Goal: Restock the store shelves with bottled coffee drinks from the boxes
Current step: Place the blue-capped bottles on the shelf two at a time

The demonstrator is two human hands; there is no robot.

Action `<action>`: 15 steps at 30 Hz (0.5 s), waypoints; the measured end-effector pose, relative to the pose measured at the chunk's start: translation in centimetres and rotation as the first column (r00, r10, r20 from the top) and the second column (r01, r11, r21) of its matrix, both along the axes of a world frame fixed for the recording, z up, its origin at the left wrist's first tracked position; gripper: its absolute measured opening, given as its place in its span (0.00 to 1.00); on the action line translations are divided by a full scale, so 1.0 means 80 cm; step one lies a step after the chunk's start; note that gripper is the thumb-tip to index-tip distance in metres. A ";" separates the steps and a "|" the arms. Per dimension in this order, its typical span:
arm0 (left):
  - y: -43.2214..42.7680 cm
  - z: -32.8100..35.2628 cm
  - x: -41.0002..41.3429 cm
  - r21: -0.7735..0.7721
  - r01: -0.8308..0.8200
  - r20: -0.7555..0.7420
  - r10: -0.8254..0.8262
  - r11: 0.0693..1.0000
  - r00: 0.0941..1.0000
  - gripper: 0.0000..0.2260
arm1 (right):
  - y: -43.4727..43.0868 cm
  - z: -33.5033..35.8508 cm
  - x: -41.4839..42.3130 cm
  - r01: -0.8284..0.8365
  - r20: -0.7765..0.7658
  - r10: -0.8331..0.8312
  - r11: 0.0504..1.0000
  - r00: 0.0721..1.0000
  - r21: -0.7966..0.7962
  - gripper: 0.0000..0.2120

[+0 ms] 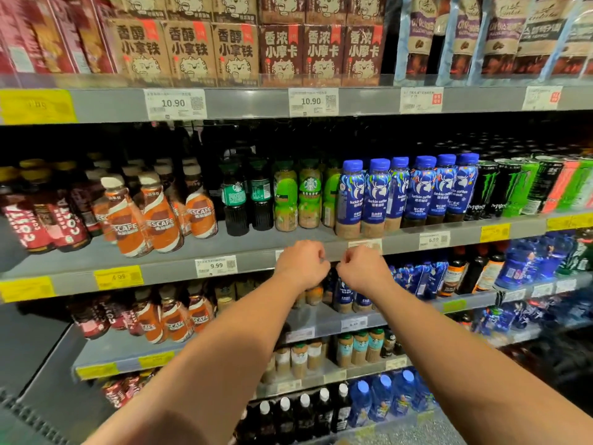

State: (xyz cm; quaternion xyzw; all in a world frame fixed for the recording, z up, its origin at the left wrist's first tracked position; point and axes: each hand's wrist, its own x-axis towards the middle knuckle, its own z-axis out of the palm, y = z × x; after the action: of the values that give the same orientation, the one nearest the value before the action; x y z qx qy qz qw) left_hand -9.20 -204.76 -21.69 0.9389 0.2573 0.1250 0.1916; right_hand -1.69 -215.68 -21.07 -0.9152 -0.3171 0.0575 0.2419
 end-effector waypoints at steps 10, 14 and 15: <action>-0.032 -0.046 -0.128 0.070 -0.024 -0.167 0.035 0.997 0.985 0.07 | -0.020 -0.044 -0.113 -0.174 0.044 0.189 0.957 0.981 -0.233 0.13; -0.049 -0.064 -0.185 0.109 -0.117 -0.302 0.145 0.987 0.942 0.11 | -0.026 -0.066 -0.152 -0.279 0.011 0.296 0.912 0.955 -0.300 0.13; -0.056 -0.071 -0.201 0.108 -0.136 -0.347 0.165 0.985 0.923 0.11 | -0.028 -0.075 -0.164 -0.307 0.004 0.325 0.897 0.946 -0.319 0.13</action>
State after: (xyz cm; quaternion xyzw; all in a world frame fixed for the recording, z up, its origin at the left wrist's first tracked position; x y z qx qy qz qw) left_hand -25.29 -209.20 -27.38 0.9305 0.3536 -0.0215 0.0935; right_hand -14.81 -217.92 -27.05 -0.8795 -0.4551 0.1197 0.0714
